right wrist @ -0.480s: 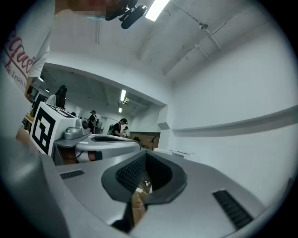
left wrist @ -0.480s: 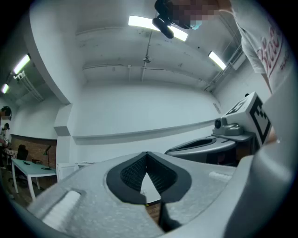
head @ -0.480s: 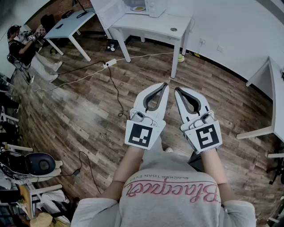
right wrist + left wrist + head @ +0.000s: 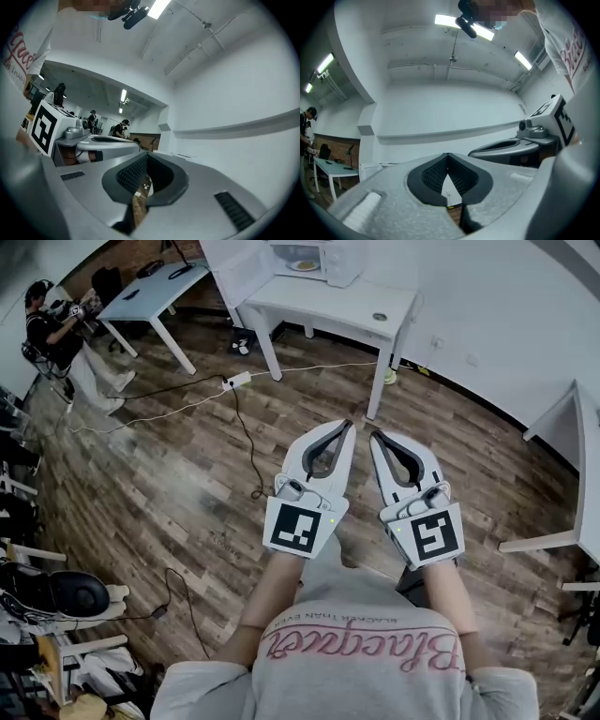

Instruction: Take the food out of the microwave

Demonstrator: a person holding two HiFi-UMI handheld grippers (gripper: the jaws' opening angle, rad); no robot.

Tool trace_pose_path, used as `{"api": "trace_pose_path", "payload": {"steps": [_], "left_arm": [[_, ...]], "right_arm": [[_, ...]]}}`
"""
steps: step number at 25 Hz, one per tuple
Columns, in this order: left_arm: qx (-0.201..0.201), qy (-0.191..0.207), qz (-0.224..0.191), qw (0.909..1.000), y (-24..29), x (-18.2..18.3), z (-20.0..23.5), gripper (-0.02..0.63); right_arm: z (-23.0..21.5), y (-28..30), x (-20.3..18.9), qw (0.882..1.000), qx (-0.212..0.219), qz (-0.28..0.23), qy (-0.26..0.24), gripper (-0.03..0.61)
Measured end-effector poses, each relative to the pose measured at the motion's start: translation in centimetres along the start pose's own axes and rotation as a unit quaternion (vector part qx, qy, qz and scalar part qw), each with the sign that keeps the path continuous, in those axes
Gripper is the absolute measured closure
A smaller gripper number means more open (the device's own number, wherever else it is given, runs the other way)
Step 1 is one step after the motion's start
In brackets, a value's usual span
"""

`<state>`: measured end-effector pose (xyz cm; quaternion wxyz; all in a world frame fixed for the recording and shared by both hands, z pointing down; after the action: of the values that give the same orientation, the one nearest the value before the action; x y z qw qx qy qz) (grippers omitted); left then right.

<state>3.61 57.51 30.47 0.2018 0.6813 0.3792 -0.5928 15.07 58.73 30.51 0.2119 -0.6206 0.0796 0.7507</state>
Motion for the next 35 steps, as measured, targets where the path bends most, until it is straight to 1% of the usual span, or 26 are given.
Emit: {"api": "trace_pose_path", "payload": {"steps": [7,13,16,19,25,30,32,35], "left_arm": [[-0.006,-0.002,0.011,0.9999,3.6,-1.9,5.9,0.609],[-0.009,-0.007,0.02,0.9997,7.4,-3.9,11.5,0.609],[-0.012,-0.01,0.028,0.9995,8.6,-4.8,14.4,0.609],[-0.02,-0.005,0.032,0.9993,9.9,-5.5,17.5,0.609],[-0.028,-0.013,0.037,0.9988,12.2,-7.1,23.4,0.609],[-0.042,-0.017,0.044,0.998,13.3,-8.4,26.6,0.609],[-0.043,-0.026,0.046,0.9977,13.5,-8.7,27.7,0.609],[-0.034,-0.045,0.047,0.9973,13.8,-9.2,29.4,0.609]], "right_arm": [[-1.4,6.5,-1.4,1.0,0.005,0.005,0.008,0.568],[-3.2,13.1,-3.1,0.997,0.026,0.015,0.071,0.566],[-3.7,16.4,-3.8,0.996,0.014,0.025,0.085,0.566],[-4.1,20.0,-4.3,0.994,0.007,0.032,0.103,0.569],[-3.7,26.2,-4.9,0.995,0.016,0.023,0.094,0.569],[-3.3,30.1,-5.3,0.996,0.015,0.017,0.089,0.568],[-3.2,31.3,-5.3,0.996,0.01,0.019,0.088,0.569],[-3.1,32.8,-5.4,0.996,0.007,0.025,0.082,0.569]]}}
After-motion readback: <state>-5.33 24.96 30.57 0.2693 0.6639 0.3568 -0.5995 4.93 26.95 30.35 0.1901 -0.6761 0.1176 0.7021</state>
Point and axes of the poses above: the fingertips, and each gripper's own axes: y forward along the fingers, z to its left, x out of its top, the point moved 7 cm from there along -y, backward along the fingers, and after that the axes turned 12 degrees about -x, right-handed, at the moved point
